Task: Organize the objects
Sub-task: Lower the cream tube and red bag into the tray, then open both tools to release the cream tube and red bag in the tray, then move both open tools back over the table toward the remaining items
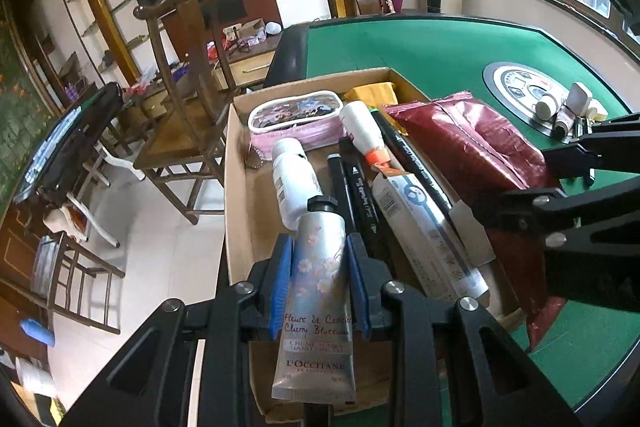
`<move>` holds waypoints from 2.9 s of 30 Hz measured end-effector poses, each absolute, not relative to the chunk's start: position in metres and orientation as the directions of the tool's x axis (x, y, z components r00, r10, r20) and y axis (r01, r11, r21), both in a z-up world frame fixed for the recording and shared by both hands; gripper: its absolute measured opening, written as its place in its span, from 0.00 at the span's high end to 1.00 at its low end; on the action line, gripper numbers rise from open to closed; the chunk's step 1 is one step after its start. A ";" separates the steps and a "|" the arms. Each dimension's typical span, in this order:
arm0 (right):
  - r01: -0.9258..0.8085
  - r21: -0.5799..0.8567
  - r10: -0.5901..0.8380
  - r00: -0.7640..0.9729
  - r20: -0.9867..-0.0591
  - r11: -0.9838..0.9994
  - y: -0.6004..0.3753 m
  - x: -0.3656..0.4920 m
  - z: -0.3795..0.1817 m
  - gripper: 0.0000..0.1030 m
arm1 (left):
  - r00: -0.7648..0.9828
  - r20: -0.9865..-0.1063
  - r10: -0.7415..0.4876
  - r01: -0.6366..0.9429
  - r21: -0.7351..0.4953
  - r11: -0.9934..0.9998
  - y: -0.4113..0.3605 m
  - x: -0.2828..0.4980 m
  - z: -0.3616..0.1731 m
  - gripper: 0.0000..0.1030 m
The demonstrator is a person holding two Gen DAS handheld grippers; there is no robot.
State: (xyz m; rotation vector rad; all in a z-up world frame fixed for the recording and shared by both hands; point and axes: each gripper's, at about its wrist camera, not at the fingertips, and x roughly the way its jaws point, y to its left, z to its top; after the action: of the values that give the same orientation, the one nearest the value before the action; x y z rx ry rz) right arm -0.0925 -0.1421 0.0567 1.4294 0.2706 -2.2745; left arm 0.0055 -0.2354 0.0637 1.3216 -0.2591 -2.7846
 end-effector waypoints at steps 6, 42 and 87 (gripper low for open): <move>0.456 0.057 -0.249 -0.372 -0.894 -0.888 -0.149 -0.105 0.053 0.52 | -0.620 -0.778 -0.103 -0.027 0.153 -0.988 -0.242 0.003 0.058 0.74; 0.445 0.022 -0.198 -0.354 -0.914 -0.895 -0.200 -0.175 0.037 0.51 | -0.568 -0.822 -0.039 -0.028 0.067 -0.997 -0.249 -0.027 0.043 0.74; -0.044 0.230 -0.193 -0.407 -0.893 -0.972 0.170 -0.051 0.063 0.44 | -0.376 -0.852 0.365 -0.479 -0.158 -0.863 -0.023 -0.064 0.068 0.63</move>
State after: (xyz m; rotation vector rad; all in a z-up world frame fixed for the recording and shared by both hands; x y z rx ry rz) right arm -0.0511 0.1704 0.0630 1.6571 -0.3332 -2.5409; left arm -0.0636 -0.0228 0.0680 1.8799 -0.2184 -3.1295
